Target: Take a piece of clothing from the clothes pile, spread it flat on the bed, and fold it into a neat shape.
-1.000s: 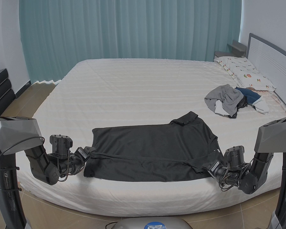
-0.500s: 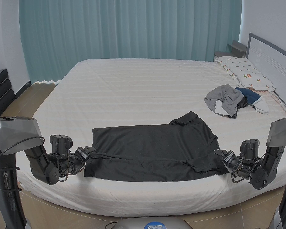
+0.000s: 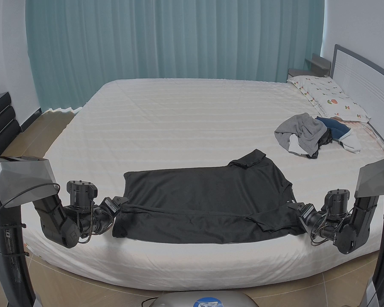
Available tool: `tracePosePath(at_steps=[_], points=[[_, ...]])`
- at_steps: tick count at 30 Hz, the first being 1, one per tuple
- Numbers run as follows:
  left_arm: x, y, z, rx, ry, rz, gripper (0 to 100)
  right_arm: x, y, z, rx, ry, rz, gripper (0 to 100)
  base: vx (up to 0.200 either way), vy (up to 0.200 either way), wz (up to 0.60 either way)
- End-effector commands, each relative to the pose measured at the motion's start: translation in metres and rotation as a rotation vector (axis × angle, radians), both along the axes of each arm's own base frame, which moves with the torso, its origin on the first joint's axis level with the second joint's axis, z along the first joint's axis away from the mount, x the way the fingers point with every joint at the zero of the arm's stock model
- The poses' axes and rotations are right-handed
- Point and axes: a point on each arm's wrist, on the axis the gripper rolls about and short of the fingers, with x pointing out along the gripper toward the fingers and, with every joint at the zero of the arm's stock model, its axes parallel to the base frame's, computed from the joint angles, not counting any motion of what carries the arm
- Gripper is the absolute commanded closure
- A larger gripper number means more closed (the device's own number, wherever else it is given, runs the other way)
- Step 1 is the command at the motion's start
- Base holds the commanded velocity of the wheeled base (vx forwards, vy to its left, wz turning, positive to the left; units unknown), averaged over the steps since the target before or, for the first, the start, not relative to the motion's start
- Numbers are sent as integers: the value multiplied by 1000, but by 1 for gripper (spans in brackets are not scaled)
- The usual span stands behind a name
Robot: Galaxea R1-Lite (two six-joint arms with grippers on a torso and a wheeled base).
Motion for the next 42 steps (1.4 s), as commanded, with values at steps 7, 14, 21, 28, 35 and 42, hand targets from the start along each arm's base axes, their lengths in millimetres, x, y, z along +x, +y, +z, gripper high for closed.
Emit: tracePosePath(at_steps=[7,14,21,28,35,42], points=[[0,0,0,0,0,0,0,4,-1,-10,11,21,-11,100,0,0,0],[0,0,-1,0,1,0,0,-1,-1,-2,24,11,-30,100,0,0,0],[0,0,-1,0,1,0,0,-9,-3,8,21,1,-34,100,0,0,0],[0,0,-1,0,1,0,0,-17,-6,4,-30,29,-11,100,0,0,0],[0,0,-1,0,1,0,0,-21,-13,-6,-78,68,-2,100,0,0,0],[0,0,-1,1,1,-1,0,-25,-13,-10,-117,89,28,0,0,0,0]])
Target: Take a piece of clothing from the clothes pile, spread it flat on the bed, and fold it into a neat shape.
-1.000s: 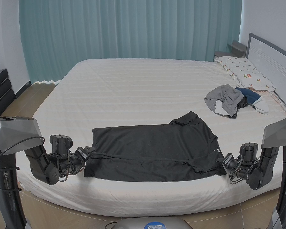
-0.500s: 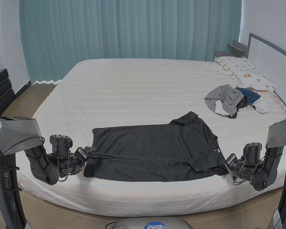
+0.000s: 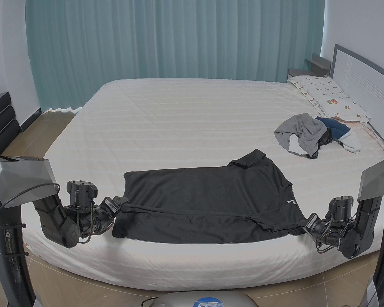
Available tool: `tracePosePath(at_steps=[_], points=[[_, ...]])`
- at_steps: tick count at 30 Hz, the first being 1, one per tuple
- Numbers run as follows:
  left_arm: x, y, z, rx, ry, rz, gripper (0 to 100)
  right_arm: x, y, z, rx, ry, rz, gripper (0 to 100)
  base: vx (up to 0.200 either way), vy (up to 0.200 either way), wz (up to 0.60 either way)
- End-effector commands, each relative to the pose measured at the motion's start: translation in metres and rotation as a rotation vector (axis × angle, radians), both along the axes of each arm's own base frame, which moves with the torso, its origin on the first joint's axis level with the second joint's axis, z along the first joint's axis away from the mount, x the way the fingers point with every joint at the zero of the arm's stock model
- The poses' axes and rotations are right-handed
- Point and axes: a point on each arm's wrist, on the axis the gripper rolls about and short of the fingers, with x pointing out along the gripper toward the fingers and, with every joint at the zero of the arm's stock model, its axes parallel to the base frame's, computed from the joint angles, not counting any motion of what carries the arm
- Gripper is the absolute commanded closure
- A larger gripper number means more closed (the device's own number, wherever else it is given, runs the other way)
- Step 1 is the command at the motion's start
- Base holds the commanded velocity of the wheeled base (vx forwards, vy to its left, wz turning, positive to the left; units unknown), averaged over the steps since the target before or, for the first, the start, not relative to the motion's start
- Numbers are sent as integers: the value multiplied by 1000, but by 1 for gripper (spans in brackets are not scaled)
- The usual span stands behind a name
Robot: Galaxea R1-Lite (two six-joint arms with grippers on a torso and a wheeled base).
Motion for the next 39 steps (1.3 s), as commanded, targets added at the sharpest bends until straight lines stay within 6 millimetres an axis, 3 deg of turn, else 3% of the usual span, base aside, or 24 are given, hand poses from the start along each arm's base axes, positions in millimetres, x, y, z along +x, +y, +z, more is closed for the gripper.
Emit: tracePosePath(at_steps=[1,12,16,24,34,39], points=[[0,0,-1,0,1,0,0,-1,0,-1,0,4,0,0,0,0,0],[2,2,5,-34,-20,30,0,9,-19,20,23,-157,-69,0,0,0,0],[3,3,10,-77,-31,53,0,12,-22,26,69,-198,-107,0,200,0,0],[2,0,14,-75,-41,45,0,12,-24,25,89,-198,-91,0,200,0,0],[-4,1,8,8,-9,-33,0,11,-27,22,110,-186,-71,0,0,0,0],[-9,2,1,132,6,-142,0,11,-25,21,111,-179,-64,0,0,0,0]])
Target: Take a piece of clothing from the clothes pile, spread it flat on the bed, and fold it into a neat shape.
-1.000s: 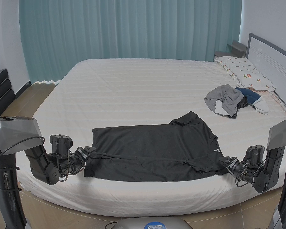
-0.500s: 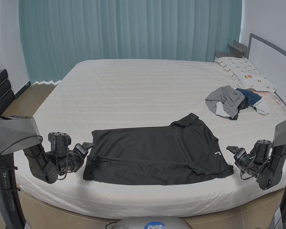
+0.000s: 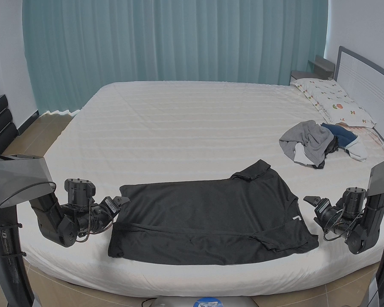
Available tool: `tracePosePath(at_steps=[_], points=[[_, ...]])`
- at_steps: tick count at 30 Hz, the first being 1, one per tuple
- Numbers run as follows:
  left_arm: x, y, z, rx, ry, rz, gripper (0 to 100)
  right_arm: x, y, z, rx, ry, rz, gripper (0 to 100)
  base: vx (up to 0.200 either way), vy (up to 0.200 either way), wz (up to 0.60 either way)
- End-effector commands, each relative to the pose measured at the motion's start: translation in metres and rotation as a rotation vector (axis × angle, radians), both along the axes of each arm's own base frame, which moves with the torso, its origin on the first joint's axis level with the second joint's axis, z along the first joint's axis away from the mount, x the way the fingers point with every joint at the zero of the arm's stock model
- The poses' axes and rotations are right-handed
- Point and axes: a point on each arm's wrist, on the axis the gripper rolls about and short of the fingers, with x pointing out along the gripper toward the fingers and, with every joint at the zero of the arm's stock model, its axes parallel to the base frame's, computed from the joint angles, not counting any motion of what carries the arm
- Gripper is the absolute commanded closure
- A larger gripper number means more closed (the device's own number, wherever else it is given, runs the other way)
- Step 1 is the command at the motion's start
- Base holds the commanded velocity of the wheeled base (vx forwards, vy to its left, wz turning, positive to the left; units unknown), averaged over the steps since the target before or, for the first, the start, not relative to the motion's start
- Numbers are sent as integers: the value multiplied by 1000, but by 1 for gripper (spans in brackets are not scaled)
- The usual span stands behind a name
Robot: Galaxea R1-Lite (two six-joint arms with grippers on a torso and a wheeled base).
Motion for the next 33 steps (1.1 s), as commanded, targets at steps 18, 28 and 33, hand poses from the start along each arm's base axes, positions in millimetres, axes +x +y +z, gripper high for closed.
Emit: tracePosePath(at_steps=[18,28,33], points=[[-15,1,-28,172,32,-149,100,-2,4,-4,-1,21,14,0,0,0,0],[-20,3,-25,176,28,-140,100,-2,12,1,-39,-3,54,0,0,0,0],[-24,3,-20,177,16,-134,100,2,14,1,-81,-19,135,0,0,0,0]])
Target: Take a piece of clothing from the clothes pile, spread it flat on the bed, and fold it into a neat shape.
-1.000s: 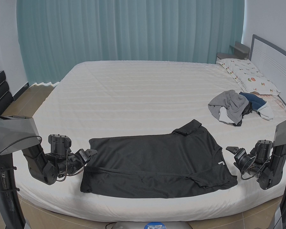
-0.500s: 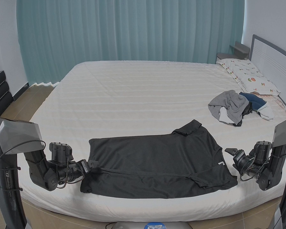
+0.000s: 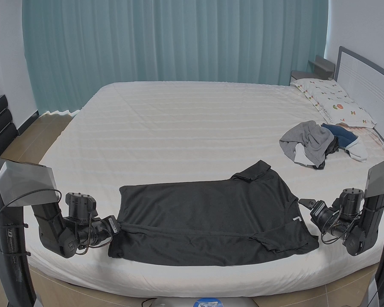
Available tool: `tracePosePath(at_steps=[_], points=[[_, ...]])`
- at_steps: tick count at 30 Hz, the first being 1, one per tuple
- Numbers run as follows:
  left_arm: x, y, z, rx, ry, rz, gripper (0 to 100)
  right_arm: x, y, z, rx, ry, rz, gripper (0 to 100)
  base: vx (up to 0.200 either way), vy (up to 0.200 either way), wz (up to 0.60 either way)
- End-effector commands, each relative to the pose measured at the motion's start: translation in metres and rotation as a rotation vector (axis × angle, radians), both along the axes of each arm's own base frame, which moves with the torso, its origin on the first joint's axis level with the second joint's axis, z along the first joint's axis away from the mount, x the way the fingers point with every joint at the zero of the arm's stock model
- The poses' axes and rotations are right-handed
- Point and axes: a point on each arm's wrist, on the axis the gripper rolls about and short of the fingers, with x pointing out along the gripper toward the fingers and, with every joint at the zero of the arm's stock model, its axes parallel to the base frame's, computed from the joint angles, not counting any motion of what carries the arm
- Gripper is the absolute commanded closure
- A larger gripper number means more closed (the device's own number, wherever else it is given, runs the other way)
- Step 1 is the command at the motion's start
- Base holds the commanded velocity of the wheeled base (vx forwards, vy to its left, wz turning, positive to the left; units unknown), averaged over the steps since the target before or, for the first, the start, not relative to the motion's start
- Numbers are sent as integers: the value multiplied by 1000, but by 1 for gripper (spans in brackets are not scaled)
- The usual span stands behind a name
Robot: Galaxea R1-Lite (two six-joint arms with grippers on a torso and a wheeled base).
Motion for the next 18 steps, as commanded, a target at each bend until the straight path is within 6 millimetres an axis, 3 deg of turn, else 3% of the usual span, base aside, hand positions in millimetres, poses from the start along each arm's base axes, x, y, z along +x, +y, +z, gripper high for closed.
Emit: tracePosePath(at_steps=[1,9,18], points=[[-4,0,6,-3,-10,0,100,2,2,1,-5,-10,67,0,0,0,0],[-12,0,13,-1,-12,-5,100,3,-1,-14,-87,-7,222,0,0,0,0],[-14,0,12,-5,-6,-7,100,24,1,-36,-123,-16,253,0,0,0,0]])
